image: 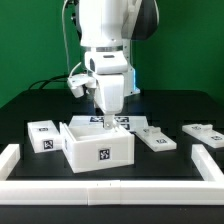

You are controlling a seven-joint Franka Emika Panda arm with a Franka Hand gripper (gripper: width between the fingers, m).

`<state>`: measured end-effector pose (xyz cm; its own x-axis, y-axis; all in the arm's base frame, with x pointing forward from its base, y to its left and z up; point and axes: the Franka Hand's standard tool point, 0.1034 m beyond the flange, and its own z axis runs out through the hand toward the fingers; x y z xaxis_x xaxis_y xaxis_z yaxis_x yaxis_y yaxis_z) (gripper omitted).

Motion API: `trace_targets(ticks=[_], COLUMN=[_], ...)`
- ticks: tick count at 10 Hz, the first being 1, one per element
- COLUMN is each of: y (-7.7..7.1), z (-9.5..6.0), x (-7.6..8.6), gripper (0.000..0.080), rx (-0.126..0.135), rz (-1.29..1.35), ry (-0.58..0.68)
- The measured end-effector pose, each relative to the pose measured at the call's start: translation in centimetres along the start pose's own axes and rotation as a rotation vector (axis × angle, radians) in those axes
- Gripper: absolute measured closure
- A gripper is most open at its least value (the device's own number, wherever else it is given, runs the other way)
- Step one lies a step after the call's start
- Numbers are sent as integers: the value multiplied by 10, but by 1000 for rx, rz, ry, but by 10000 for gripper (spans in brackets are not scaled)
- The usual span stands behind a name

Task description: Assemble cabinet

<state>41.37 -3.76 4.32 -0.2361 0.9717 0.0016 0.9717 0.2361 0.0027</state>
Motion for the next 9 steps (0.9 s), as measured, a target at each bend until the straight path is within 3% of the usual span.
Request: trace_targets(ticks=[6, 8, 9], y=[-5, -4, -3], z=[25, 24, 22], x=[-6, -7, -7], gripper=[2, 24, 192], rx=[39, 37, 36], rz=[31, 48, 51], ry=[23, 21, 20])
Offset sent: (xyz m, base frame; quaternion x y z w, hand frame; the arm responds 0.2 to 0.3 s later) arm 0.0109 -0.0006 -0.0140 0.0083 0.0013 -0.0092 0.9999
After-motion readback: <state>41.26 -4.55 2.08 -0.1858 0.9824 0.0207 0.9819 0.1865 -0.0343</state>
